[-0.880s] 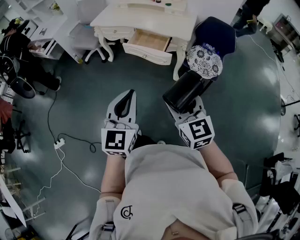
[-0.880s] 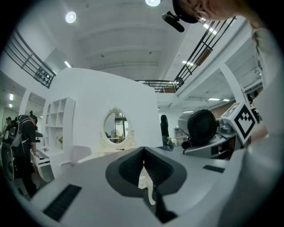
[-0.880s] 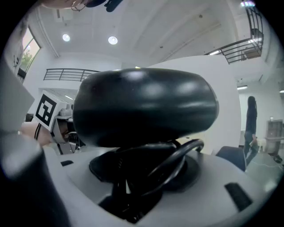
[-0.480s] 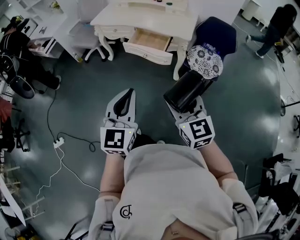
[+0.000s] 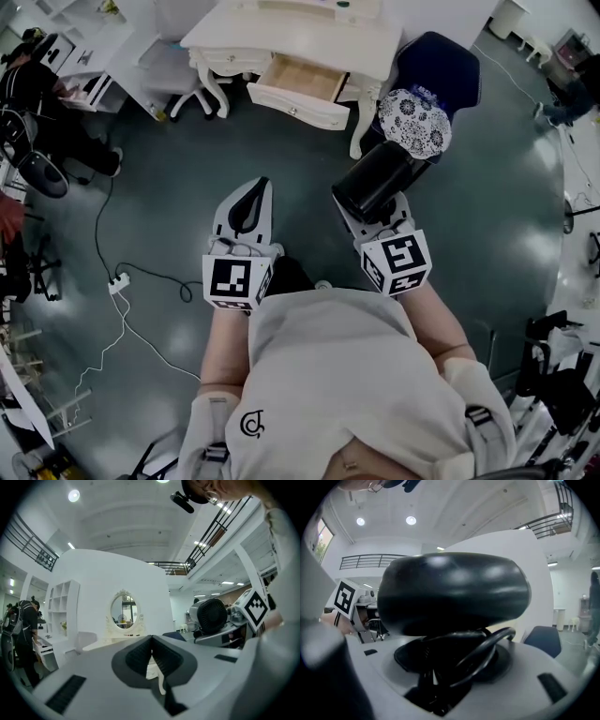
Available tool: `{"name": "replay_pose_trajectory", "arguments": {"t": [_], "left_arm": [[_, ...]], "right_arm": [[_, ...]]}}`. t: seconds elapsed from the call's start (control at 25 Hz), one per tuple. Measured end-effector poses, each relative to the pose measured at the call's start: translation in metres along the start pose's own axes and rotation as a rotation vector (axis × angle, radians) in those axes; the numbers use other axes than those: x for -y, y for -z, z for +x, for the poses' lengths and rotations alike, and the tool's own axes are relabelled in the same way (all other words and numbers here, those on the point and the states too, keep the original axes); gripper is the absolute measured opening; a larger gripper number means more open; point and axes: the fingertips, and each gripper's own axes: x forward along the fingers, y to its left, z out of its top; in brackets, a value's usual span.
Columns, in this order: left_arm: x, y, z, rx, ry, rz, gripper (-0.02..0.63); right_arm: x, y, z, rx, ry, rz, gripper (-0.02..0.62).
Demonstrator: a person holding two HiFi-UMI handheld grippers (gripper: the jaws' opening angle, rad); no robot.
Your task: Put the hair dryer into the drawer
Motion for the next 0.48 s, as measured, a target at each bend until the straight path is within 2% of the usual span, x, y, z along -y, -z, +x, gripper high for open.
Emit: {"name": "replay_pose_trajectory", "arguments": {"t": [0.24, 0.48], "left_arm": [[-0.037, 0.010, 0.035, -0.009, 0.000, -0.013, 0.012], [-0.104, 0.021, 0.099, -0.011, 0.057, -0.021, 0.012]], "right_arm": [[0.011, 0.005, 0.049, -0.037, -0.004, 0.010, 0.238], [0.024, -0.004, 0.135, -0.053, 0.027, -0.011, 0.238]]}}
